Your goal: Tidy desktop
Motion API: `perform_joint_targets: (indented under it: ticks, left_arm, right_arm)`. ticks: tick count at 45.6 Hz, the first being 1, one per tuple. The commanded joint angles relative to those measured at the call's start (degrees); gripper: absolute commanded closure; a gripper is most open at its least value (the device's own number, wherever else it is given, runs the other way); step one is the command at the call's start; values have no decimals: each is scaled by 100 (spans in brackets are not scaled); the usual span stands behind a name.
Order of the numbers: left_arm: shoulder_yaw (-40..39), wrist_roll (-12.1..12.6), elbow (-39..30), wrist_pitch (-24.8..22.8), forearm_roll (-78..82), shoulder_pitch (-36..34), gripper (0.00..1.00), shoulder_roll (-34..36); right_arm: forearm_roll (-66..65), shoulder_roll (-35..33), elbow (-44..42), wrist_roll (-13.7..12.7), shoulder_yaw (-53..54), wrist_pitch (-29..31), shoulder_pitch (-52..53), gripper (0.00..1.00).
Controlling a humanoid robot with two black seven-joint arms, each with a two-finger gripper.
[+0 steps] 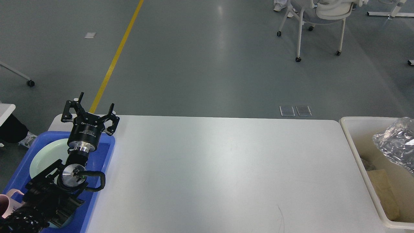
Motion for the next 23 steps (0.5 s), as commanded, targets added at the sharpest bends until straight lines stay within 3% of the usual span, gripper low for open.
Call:
perform_joint_targets:
  ticks: [1,10,23]
  left_arm:
    - [0,0,0,0,1,0,3,0]
    - [0,0,0,0,1,0,3,0]
    - [0,0,0,0,1,0,3,0]
  right_arm:
    - [2,122,-8,-3,19,-15,-129,0]
    - [81,315,-8,32,432,-94,-59,0]
    - [468,377,53,68,2374,-42,1083,0]
